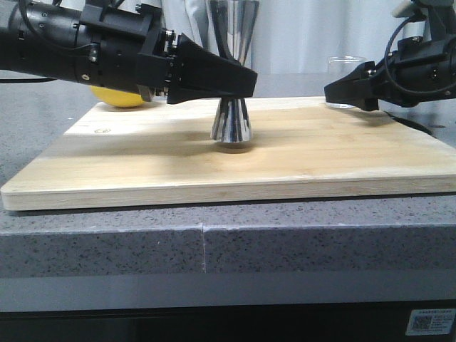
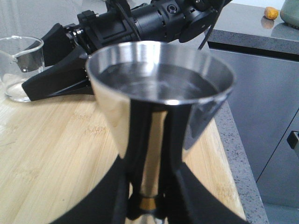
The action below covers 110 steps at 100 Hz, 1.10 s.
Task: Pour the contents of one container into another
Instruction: 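Lower the beaker onto the board's far corner with the right gripper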
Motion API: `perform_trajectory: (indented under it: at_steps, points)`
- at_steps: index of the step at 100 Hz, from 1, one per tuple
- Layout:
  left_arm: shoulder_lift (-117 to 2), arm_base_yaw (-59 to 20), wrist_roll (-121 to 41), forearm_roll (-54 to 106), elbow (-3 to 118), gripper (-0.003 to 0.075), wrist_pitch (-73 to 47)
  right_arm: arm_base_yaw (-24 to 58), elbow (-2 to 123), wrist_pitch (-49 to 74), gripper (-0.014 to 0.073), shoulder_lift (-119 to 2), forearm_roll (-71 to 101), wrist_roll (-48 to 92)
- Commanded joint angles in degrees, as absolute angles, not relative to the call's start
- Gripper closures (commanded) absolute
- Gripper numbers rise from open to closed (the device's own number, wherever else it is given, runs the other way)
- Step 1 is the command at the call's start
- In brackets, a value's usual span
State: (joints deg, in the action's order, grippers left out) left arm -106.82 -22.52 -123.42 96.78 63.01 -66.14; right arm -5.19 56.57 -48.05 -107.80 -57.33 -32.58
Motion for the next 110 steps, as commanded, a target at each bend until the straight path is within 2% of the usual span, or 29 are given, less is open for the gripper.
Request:
perform_trajectory:
  at_steps: [1, 110]
  points:
    - [-103.5, -23.1, -123.1, 100.6, 64.6, 0.0739, -72.7, -5.6, 57.8, -51.4, 0.0111, -105.1, -56.0, -32.1]
    - [-103.5, -23.1, -123.1, 100.6, 64.6, 0.0739, -72.7, -5.6, 57.8, -46.3, 0.0111, -99.8, -63.5, -41.7]
